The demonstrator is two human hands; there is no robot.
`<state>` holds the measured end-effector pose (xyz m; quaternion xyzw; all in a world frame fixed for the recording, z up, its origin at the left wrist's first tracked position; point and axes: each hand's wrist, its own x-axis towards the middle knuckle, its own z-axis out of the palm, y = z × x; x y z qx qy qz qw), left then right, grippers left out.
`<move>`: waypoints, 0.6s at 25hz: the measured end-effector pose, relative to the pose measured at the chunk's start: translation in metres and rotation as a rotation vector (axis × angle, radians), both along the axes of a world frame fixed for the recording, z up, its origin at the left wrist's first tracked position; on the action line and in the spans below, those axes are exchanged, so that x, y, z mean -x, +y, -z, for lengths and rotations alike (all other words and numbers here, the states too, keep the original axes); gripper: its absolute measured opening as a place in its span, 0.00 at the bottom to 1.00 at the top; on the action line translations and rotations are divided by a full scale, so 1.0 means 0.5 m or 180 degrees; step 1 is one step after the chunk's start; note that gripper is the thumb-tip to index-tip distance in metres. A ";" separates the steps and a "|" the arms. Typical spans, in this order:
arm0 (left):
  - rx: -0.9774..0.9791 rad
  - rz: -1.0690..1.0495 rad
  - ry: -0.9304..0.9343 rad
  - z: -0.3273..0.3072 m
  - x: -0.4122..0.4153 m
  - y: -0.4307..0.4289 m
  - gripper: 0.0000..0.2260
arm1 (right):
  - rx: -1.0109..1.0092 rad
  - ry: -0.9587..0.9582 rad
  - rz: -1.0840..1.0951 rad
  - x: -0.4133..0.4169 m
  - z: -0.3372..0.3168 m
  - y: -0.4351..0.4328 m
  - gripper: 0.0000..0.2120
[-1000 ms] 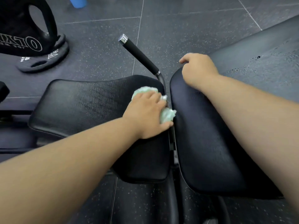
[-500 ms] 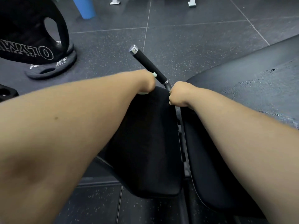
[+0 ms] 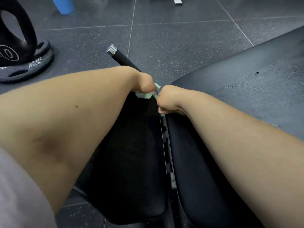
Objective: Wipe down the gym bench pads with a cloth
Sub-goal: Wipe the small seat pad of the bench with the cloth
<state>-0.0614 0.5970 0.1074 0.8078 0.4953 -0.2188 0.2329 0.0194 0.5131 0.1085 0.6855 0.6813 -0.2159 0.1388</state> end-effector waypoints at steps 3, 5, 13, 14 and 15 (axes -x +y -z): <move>0.0043 -0.0136 0.0267 -0.024 0.044 0.017 0.14 | -0.0033 -0.1056 -0.1150 -0.002 -0.001 0.000 0.15; -0.0036 -0.0542 0.0377 -0.046 0.107 0.034 0.19 | -0.0055 -0.1099 -0.1058 0.016 -0.022 -0.008 0.13; 0.0101 -0.0609 0.0035 -0.045 0.072 -0.009 0.24 | 0.0032 -0.0394 -0.0533 0.038 -0.027 0.000 0.09; 0.0071 -0.0590 -0.0075 -0.034 0.052 -0.009 0.24 | -0.0044 -0.0336 -0.0368 0.038 -0.023 -0.003 0.10; 0.0069 -0.0573 -0.0103 -0.031 0.045 -0.011 0.23 | -0.0145 -0.0326 -0.0356 0.034 -0.012 0.004 0.12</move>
